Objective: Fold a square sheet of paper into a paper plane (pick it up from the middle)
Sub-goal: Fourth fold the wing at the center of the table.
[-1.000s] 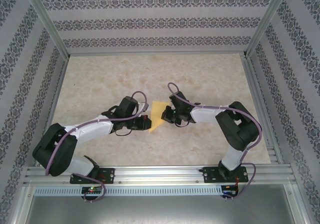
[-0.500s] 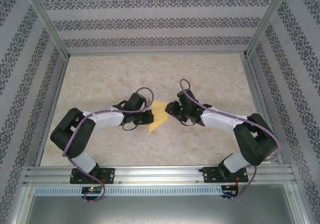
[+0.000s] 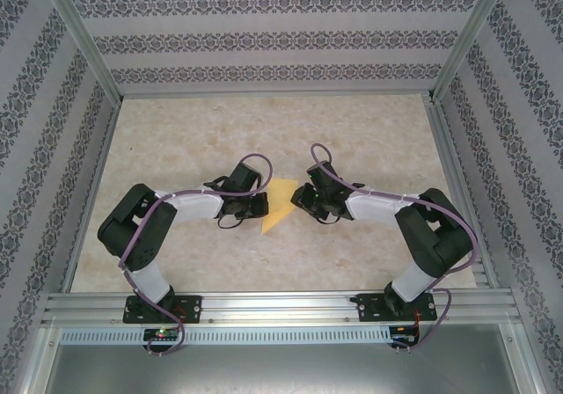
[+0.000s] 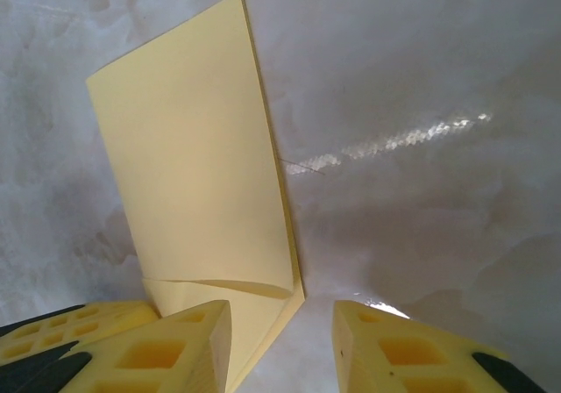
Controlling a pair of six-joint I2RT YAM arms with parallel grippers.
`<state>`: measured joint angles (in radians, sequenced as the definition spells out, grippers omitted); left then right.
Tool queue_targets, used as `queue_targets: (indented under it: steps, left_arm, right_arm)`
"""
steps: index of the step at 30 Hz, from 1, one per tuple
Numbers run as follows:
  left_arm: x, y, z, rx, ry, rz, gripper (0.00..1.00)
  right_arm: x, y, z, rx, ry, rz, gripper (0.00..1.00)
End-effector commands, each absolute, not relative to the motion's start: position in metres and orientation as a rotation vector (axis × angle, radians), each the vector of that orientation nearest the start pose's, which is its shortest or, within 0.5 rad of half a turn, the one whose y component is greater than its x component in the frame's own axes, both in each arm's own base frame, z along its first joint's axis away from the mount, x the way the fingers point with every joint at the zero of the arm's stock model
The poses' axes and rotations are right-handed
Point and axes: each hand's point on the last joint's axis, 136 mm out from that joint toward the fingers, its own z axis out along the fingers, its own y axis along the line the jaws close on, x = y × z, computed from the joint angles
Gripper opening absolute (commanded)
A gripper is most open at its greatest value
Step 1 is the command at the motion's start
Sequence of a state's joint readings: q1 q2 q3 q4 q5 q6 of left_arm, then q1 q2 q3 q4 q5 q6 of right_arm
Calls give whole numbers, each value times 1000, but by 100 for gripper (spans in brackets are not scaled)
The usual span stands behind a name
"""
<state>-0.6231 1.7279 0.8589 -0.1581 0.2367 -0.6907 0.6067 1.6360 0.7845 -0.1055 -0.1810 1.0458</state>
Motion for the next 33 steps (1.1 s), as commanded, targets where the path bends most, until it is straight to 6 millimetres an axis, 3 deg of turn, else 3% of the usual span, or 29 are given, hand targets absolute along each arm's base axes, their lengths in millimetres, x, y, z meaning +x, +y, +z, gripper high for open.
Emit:
queue_targets:
  steps: [1, 20, 27, 33]
  left_arm:
    - [294, -258, 14, -39, 2790, -685, 6]
    - [292, -256, 13, -47, 2804, -678, 5]
    - [292, -256, 16, -43, 2800, -679, 5]
    - [293, -257, 20, -37, 2792, -686, 6]
  right_arm:
    - [306, 257, 41, 511, 2670, 859, 36]
    - [308, 279, 35, 481, 2687, 982, 24]
    - [308, 278, 31, 515, 2677, 1007, 21]
    - [309, 276, 26, 539, 2675, 1020, 12]
